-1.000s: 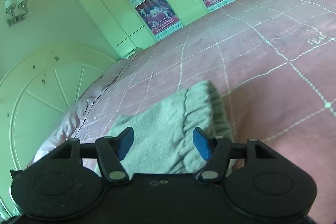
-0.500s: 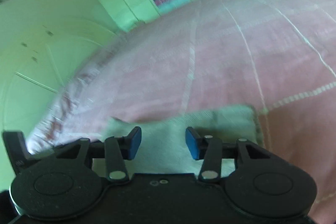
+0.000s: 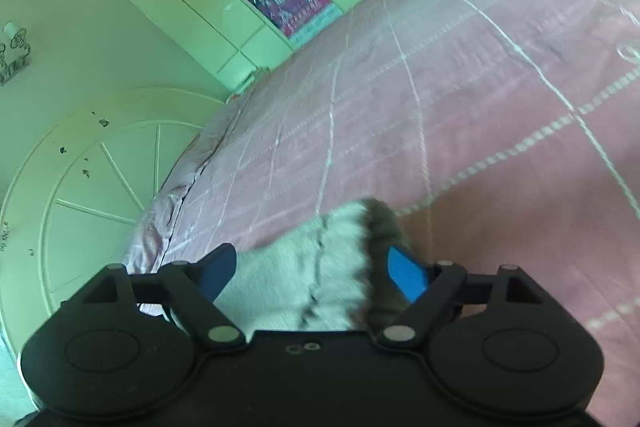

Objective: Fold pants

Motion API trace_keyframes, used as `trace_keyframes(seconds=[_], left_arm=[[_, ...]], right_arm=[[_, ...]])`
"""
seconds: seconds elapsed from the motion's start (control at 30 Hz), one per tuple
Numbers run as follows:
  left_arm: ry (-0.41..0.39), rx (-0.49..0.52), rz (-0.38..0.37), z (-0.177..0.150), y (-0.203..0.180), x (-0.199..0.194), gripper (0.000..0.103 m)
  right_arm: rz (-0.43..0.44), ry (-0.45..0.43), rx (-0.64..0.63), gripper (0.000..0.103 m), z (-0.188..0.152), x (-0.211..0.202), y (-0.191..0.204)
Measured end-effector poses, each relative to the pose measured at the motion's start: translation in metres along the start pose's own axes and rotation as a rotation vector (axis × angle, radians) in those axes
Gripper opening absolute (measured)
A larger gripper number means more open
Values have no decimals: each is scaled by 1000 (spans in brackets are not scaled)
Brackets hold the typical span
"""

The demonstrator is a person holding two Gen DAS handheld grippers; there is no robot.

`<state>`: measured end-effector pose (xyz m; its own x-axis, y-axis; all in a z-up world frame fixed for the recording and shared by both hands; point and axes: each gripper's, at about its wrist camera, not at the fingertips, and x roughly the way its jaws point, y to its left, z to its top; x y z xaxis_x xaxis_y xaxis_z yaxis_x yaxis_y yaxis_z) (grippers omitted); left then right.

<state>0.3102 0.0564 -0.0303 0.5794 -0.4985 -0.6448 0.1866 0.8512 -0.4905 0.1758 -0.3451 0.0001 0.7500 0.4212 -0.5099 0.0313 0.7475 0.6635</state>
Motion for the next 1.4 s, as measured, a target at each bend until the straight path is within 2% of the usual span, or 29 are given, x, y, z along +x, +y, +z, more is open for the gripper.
trace_keyframes(seconds=[0.1, 0.17, 0.23, 0.33, 0.37, 0.5, 0.67, 0.83, 0.9, 0.93, 1.0, 1.03, 1.1, 1.2, 1.23, 1.3, 1.33, 1.37, 1.4], left_arm=[[86, -31, -114, -10, 3, 2, 103], [131, -54, -176, -16, 2, 6, 103], [144, -50, -173, -20, -1, 10, 103], [152, -59, -171, -22, -6, 16, 103], [154, -57, -173, -22, -8, 18, 103], [162, -52, -173, -16, -11, 29, 103], [158, -69, -191, -16, -13, 35, 103], [173, -78, -244, -17, -22, 45, 103], [165, -85, -241, -18, -28, 51, 103], [162, -85, -244, -19, -31, 53, 103], [156, -100, -264, -19, -30, 53, 102], [152, -108, -282, -19, -26, 51, 101], [142, -123, -281, -21, -14, 46, 78], [129, -210, -298, -24, 3, 48, 56], [126, -218, -301, -25, 4, 50, 55], [119, -186, -287, -25, -4, 53, 53], [113, -176, -289, -26, -7, 54, 53], [108, -183, -296, -27, -7, 55, 53], [100, -190, -304, -27, -7, 55, 47]], right_arm=[[3, 91, 75, 77, -6, -4, -26], [56, 166, 159, 77, -15, 1, -42], [79, 179, 200, 76, -22, 4, -52], [101, 165, 286, 80, -28, 9, -63], [112, 169, 293, 84, -28, 12, -62], [122, 234, 279, 85, -28, 28, -53], [140, 233, 286, 87, -29, 36, -49], [157, 238, 288, 83, -27, 39, -51], [166, 242, 289, 81, -26, 43, -50], [160, 241, 288, 78, -26, 46, -49], [167, 246, 306, 64, -24, 47, -55], [171, 252, 314, 61, -24, 46, -58], [190, 269, 316, 56, -23, 46, -64], [189, 275, 315, 57, -22, 52, -60], [187, 276, 313, 58, -21, 55, -60], [181, 275, 308, 68, -18, 62, -55], [171, 278, 291, 68, -16, 65, -50], [160, 283, 265, 67, -15, 67, -45], [154, 286, 246, 57, -14, 68, -40]])
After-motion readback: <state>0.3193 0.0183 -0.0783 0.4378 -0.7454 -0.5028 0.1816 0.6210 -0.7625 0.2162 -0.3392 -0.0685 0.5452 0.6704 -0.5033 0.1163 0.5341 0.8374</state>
